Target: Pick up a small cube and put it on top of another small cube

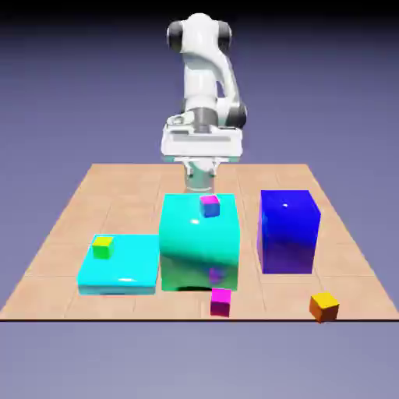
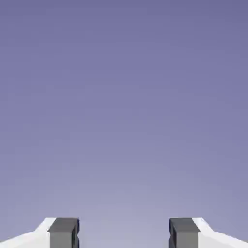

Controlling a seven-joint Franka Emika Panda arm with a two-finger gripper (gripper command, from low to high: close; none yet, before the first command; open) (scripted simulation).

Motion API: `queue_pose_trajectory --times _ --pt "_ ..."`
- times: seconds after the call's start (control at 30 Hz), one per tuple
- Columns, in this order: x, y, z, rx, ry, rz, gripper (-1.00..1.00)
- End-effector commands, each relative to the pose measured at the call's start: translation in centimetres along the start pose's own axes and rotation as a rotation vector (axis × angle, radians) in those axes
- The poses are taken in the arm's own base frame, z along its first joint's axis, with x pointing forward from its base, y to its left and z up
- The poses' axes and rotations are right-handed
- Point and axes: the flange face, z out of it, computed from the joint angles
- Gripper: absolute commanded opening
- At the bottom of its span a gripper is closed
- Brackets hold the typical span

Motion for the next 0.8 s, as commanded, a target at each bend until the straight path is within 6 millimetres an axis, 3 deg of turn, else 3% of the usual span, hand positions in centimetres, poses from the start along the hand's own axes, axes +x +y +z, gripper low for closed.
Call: queue_pose_trajectory --times 0.0,0.17,0.37,0.77 --pt "-0.2 -1.1 0.9 -0.017 -0.033 -0.052 0.00" --pt "-2.1 -6.6 5.4 -0.106 -0.187 -0.316 0.00" --pt "-6.0 -12.3 10.8 -0.217 -0.344 -0.633 0.00" --pt "-17.4 -20.6 20.6 -0.473 -0.562 -1.241 0.00"
